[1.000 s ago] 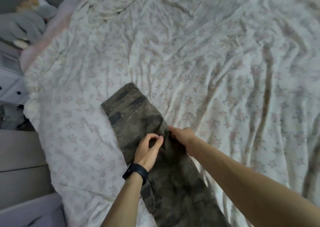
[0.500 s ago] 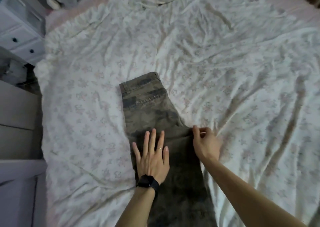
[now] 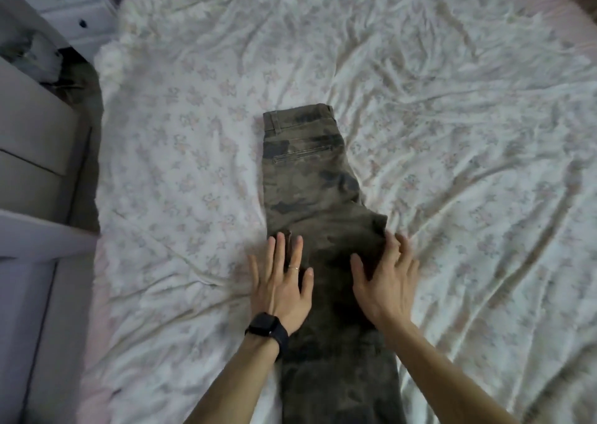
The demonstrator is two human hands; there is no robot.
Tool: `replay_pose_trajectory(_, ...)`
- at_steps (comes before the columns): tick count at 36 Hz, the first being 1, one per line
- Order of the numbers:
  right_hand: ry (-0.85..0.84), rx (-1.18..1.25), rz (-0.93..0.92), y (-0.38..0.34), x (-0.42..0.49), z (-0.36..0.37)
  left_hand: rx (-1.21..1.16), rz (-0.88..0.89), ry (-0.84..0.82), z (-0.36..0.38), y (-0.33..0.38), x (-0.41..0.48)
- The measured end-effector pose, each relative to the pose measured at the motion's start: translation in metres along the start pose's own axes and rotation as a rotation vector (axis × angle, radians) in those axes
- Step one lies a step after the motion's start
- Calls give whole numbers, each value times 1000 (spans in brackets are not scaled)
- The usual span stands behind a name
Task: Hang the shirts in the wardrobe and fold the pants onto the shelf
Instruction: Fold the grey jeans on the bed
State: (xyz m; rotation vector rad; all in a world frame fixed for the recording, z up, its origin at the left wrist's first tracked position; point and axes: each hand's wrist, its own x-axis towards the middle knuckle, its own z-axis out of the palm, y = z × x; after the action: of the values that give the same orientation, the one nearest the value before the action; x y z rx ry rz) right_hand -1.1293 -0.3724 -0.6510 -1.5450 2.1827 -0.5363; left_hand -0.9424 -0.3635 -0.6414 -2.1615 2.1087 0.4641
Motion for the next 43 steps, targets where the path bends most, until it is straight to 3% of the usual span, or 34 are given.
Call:
replay_pose_trajectory(3, -65, -161, -431, 11, -66, 10, -26, 123, 101, 20, 9, -51)
replay_pose_trajectory(5, -212, -234, -556, 33, -108, 14, 19, 190, 62, 40, 5, -93)
replay_pose_trajectory(8, -300, -373, -374, 68, -142, 3, 121, 187, -14, 59, -15, -144)
replay_pose_trajectory(12, -347, -430, -118, 84, -168, -7, 92, 83, -42, 55, -21, -177)
replay_pose_trajectory(17, -389, -366, -319, 82, -233, -19, -88, -61, -145, 46, 2, -213)
replay_pose_trajectory(19, -412, -368, -291, 91, -262, -29, -138, -109, -218, 46, 10, -238)
replay_pose_trajectory(23, -370, -225, -140, 117, -323, -50, -295, -237, -191, 48, 15, -304)
replay_pose_trajectory(25, -370, -84, -18, 132, -350, -58, -395, -326, -240, 55, 11, -336)
replay_pose_trajectory(28, -453, 111, 313, 152, -376, -75, -770, -549, -338, 65, 6, -382)
replay_pose_trajectory(32, -514, 216, 562, 179, -394, -83, -922, -799, -644, 77, -11, -427)
replay_pose_trajectory(34, -615, 268, 630, 192, -397, -85, -977, -799, -739, 84, -17, -446)
replay_pose_trajectory(37, -710, 318, 658, 205, -393, -83, -999, -752, -720, 95, -22, -465)
replay_pose_trajectory(40, -720, 269, 604, 214, -389, -76, -1035, -733, -711, 111, -26, -468)
replay_pose_trajectory(43, -835, 261, 499, 222, -394, -71, -973, -669, -667, 126, -27, -468)
